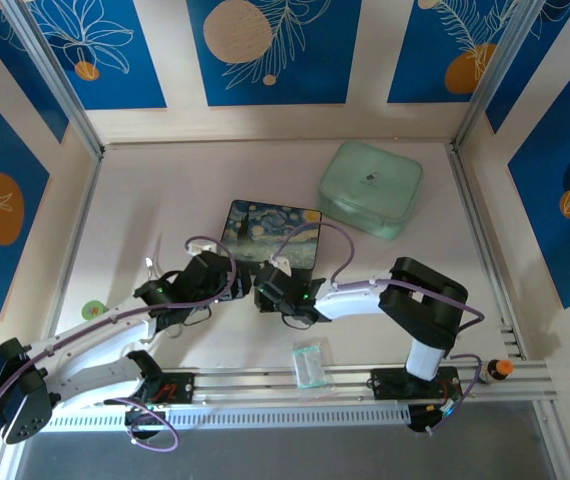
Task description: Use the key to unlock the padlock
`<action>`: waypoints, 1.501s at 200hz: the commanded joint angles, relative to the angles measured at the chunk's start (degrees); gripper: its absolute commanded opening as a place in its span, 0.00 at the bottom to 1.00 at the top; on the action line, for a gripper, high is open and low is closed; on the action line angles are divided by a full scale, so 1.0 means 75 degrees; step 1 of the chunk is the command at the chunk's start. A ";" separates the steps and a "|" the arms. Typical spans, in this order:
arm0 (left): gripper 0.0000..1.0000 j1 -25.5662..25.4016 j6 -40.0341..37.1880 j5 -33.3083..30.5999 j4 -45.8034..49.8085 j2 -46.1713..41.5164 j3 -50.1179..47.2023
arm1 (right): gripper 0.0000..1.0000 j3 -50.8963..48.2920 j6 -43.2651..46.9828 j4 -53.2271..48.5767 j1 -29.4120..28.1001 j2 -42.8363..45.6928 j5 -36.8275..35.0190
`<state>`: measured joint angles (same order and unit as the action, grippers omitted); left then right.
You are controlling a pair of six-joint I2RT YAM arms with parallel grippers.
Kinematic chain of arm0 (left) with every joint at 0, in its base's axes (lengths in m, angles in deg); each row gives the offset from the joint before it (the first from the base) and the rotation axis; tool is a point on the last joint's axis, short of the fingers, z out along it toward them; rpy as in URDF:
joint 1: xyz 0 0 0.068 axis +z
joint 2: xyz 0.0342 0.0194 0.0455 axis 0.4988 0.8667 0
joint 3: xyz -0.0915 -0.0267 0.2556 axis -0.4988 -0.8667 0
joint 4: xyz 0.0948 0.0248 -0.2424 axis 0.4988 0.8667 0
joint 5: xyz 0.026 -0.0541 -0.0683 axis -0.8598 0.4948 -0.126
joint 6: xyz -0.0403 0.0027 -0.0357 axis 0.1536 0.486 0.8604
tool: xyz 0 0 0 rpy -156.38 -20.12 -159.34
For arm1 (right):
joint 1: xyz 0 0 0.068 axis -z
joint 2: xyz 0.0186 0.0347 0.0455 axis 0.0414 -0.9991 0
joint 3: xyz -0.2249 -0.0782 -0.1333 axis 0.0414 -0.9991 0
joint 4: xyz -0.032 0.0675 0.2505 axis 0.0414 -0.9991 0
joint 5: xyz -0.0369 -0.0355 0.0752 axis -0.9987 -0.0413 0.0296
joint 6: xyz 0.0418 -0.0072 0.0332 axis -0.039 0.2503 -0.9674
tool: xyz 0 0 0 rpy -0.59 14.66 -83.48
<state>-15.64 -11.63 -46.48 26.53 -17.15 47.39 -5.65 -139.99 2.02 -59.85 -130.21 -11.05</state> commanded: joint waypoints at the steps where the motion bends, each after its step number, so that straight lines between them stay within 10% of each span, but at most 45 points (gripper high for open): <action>1: 0.98 0.0087 -0.1028 -0.0327 -0.0259 0.0330 0.0433 | 0.20 -0.0634 -0.0456 0.0535 0.0143 -0.0019 0.0719; 95: 0.90 0.0389 -0.8212 0.0500 -0.0626 0.2419 0.2160 | 0.12 -0.2322 -0.0781 0.2492 0.0769 0.0705 0.1514; 144: 0.87 0.0260 -1.0103 0.0638 -0.0682 0.3186 0.2505 | 0.11 -0.3005 -0.0590 0.3532 0.1111 0.0713 0.2630; 300: 0.41 -0.0631 -0.8983 0.0008 0.0682 0.4427 0.2198 | 0.07 -0.3533 -0.2488 0.6535 0.1024 -0.0587 0.1399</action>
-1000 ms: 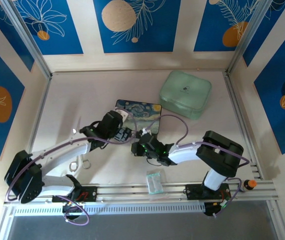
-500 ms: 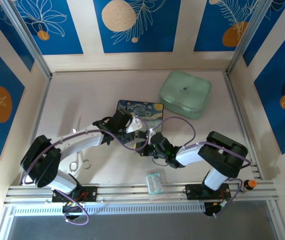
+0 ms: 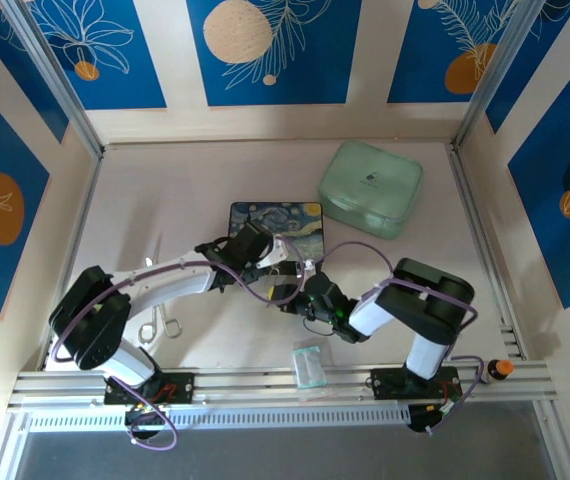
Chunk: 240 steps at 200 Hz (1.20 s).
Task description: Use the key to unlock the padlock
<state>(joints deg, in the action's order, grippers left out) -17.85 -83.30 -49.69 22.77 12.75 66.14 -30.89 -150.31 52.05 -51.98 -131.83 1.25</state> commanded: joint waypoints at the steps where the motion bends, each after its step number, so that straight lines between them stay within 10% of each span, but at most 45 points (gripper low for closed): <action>1: 0.40 -0.0335 0.0580 0.0439 0.1189 0.0447 -0.0310 | 0.07 -0.0175 -0.1109 -0.0114 -0.0028 -0.0373 -0.0258; 240: 0.39 -0.0725 0.0586 0.0056 0.0827 0.0190 -0.1041 | 0.04 0.0045 -0.1842 0.0095 0.0631 0.0530 -0.1014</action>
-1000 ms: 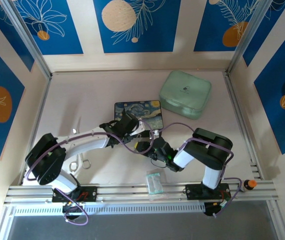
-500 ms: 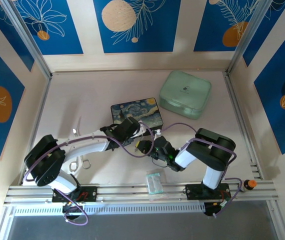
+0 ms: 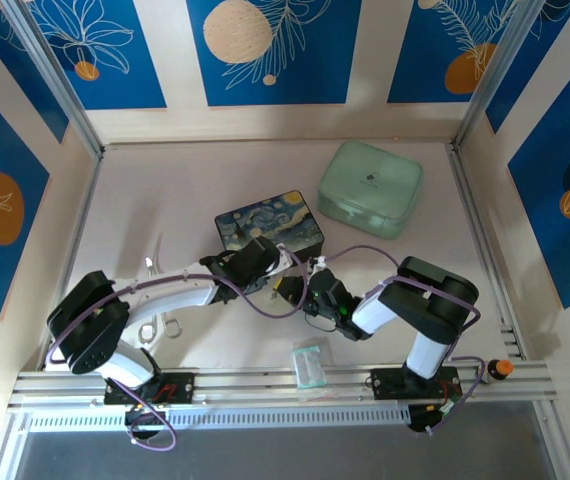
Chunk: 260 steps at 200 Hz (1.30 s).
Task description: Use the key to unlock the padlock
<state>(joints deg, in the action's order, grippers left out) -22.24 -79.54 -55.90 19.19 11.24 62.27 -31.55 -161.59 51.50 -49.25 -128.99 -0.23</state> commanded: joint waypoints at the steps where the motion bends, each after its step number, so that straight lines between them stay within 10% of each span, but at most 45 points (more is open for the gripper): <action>1: 0.39 -0.0137 0.0085 0.0883 0.1301 0.0394 -0.0527 | 0.04 0.0136 -0.0339 0.0168 0.0270 0.0156 -0.0821; 260: 0.40 -0.0135 0.0178 0.0780 0.1107 0.0414 -0.0727 | 0.04 0.0383 -0.0547 -0.0042 0.0590 0.0386 -0.0512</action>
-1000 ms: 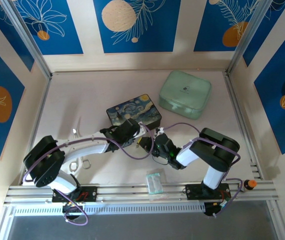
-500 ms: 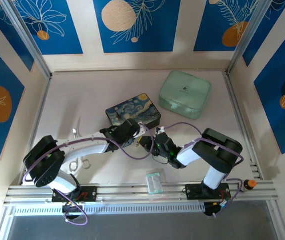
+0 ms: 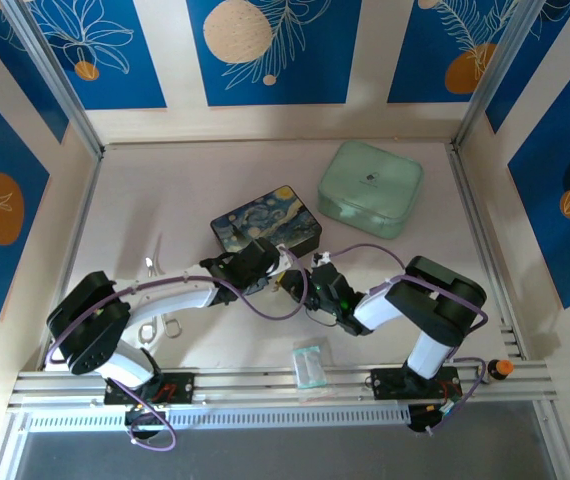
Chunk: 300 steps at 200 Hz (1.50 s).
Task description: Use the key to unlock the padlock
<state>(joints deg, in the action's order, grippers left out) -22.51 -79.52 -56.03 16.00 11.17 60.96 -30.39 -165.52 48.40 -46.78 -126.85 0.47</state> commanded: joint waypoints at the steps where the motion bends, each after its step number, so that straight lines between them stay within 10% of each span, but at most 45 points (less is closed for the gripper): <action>1: 0.40 -0.0100 0.0176 0.0796 0.1534 0.0420 -0.0553 | 0.04 0.0236 -0.0018 0.0365 0.0260 0.0111 -0.0604; 300: 0.39 -0.0100 0.0246 0.0928 0.1326 0.0282 -0.0796 | 0.03 -0.0102 0.0501 0.2312 0.1214 -0.0559 -0.0549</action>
<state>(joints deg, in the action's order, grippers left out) -22.88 -79.08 -55.00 12.30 11.15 59.71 -31.81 -163.64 57.47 -40.76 -128.99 5.63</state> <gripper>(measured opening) 0.394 0.137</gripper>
